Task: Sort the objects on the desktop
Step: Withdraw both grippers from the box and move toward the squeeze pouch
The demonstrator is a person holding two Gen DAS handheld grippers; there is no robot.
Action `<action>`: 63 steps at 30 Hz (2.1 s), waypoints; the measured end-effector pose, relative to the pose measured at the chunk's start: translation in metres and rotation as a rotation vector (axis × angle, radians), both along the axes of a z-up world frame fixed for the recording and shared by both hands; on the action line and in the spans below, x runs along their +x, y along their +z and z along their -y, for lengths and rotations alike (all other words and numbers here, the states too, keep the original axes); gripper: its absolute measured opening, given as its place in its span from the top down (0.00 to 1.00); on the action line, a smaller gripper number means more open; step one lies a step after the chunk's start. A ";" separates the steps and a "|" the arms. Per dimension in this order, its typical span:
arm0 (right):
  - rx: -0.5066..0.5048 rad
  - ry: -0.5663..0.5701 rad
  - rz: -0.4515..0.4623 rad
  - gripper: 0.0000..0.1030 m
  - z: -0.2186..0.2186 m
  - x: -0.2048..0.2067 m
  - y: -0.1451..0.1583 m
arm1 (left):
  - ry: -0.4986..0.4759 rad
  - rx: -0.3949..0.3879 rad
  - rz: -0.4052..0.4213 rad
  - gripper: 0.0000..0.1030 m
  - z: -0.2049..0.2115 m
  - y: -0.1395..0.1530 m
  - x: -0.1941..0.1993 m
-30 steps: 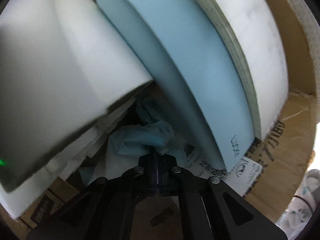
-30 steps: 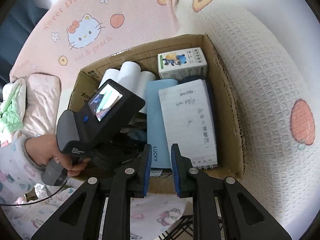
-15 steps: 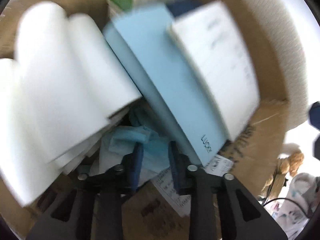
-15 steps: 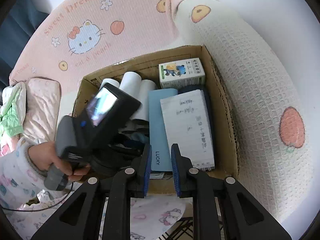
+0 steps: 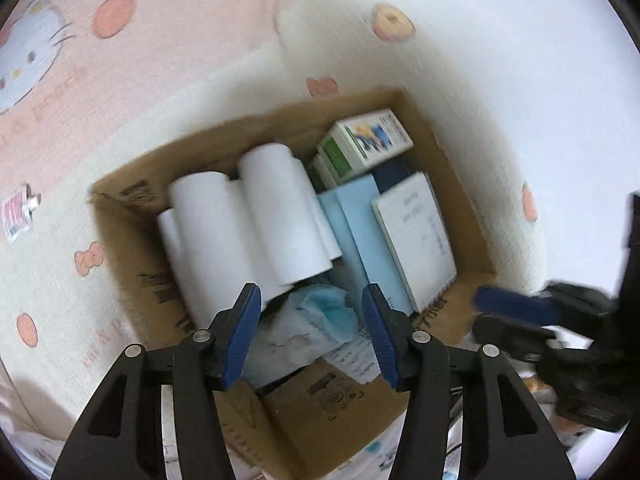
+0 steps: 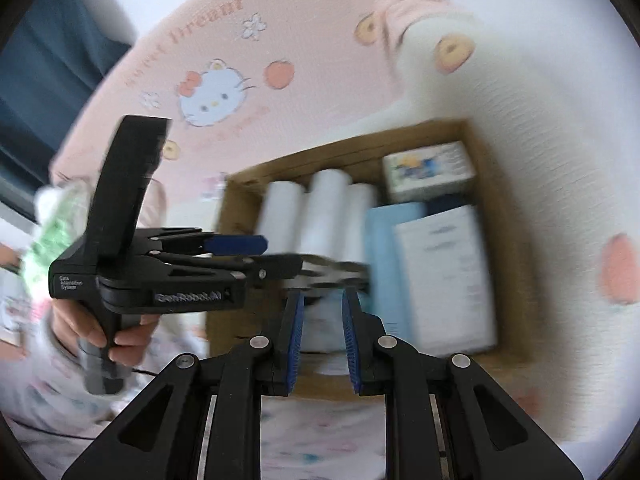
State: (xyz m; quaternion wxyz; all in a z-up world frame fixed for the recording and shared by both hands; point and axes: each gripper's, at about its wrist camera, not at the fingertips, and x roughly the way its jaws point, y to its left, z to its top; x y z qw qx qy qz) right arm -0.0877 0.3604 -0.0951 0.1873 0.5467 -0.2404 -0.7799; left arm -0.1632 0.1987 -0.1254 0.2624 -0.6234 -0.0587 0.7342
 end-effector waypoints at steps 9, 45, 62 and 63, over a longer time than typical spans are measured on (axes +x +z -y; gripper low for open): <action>-0.003 0.006 0.003 0.84 0.036 -0.039 -0.030 | 0.092 -0.016 0.049 0.45 0.008 -0.018 -0.041; 0.319 0.123 -0.180 0.84 0.122 -0.013 0.032 | 0.036 0.133 -0.381 0.43 0.100 0.033 0.039; 0.389 0.277 -0.213 0.84 0.233 0.010 0.019 | 0.149 0.131 -0.366 0.43 0.206 -0.052 0.055; 0.412 0.300 -0.221 0.84 0.242 0.009 0.017 | 0.152 0.125 -0.380 0.43 0.211 -0.055 0.056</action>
